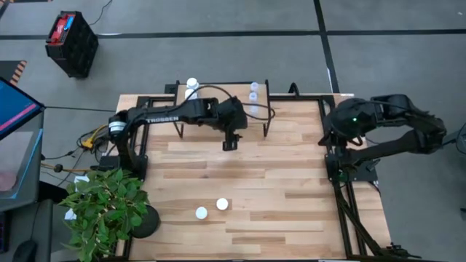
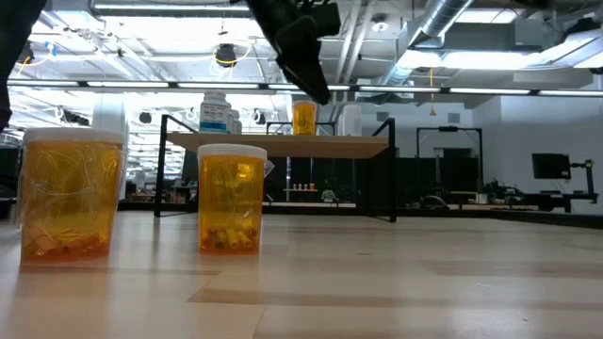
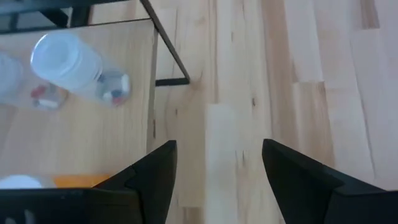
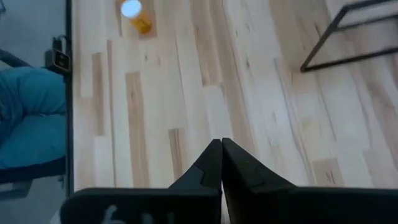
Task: Pick and place medicine bottles onto shelf by color
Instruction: Put the right orange pill bottle on the shelf
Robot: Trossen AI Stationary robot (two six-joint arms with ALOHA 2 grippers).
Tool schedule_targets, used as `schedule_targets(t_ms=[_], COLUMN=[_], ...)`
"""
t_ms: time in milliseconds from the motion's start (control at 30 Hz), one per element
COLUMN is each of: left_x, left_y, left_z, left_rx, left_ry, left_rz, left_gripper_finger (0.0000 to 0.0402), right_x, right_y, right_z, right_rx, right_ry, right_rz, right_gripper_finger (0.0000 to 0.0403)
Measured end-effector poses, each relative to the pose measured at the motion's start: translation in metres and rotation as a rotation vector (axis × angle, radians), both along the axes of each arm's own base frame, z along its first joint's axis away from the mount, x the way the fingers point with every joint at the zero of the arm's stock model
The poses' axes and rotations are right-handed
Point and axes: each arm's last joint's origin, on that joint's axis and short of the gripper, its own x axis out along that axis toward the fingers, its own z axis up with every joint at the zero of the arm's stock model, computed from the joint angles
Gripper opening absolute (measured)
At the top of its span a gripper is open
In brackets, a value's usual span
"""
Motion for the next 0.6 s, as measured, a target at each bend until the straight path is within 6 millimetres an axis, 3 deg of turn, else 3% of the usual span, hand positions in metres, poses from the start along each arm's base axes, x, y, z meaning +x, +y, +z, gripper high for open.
schedule_targets(t_ms=[133,400,600], left_x=[-0.004,-0.013,-0.016], left_y=[0.013,0.035,0.051], left_z=[0.0,-0.002,-0.006], left_rx=[-0.037,-0.038,-0.033], left_ry=[0.001,0.033,0.048], left_rz=[0.024,0.076,0.105], left_gripper_finger=[0.0213,0.0137,0.011], right_x=[0.006,0.02,0.025], right_y=[0.0,-0.001,-0.002], right_z=[-0.011,-0.027,-0.033], right_rx=[0.002,0.005,0.007], right_ry=[0.035,0.097,0.12], right_rz=[0.0,0.0,0.0], right_gripper_finger=[0.0021,0.0023,0.0026])
